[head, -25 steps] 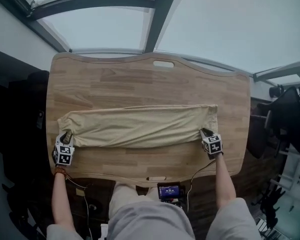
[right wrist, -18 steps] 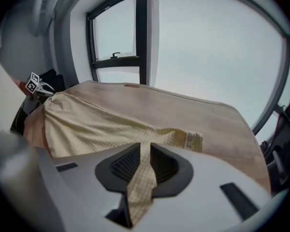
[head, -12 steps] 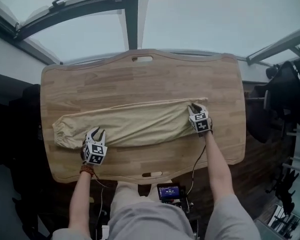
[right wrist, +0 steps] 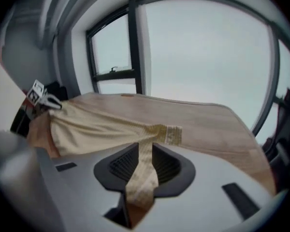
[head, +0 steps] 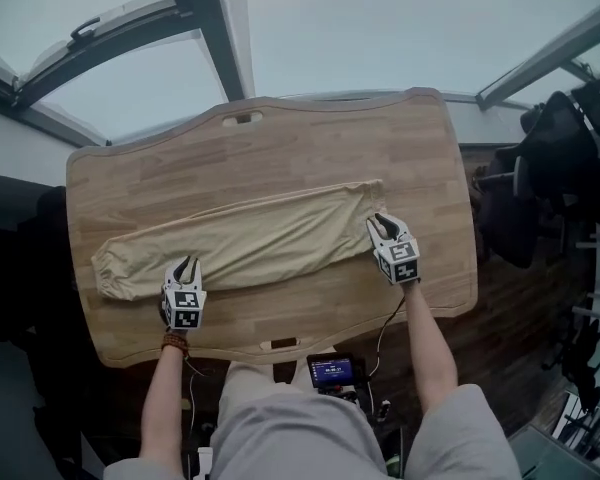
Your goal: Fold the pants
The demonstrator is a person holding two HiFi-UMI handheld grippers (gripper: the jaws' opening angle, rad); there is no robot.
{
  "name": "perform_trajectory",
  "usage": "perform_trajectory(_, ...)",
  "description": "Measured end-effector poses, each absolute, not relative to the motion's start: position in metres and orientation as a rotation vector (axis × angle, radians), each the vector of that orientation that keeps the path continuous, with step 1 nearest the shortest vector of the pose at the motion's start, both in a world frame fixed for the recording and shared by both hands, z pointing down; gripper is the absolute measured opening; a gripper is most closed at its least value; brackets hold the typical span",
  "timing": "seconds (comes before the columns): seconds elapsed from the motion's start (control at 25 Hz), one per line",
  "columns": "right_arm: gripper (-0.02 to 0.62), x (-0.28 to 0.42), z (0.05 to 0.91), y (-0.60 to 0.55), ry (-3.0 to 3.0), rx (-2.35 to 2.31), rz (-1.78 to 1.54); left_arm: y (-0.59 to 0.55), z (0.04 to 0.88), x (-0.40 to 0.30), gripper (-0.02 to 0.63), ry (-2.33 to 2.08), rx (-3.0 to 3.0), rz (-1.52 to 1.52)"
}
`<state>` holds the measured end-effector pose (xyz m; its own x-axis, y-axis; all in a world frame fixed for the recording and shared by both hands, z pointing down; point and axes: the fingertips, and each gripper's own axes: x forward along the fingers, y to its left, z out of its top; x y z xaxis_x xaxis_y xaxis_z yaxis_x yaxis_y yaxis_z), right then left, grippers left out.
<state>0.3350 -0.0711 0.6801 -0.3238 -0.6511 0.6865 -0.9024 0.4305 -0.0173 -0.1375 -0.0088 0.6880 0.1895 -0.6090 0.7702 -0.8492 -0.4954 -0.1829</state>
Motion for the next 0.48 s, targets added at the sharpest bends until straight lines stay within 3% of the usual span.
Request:
perform_trajectory(0.16,0.077,0.365,0.723,-0.021,-1.882,1.183,0.427,0.014,0.714,-0.078,0.072,-1.205,2.23,1.318)
perform_trajectory(0.4,0.083,0.396,0.728,-0.019,-1.875,1.202,0.552,0.025,0.739,-0.057,0.063,-1.196,2.109,1.265)
perform_trajectory(0.44,0.093,0.401,0.724,-0.022,-1.908,1.251,0.625,0.025,0.737,-0.053,0.063,-1.2,2.115,1.301)
perform_trajectory(0.48,0.142,0.408,0.72,-0.025,-1.946,1.319,0.712,0.025,0.734,-0.05,0.063,-1.216,2.124,1.331)
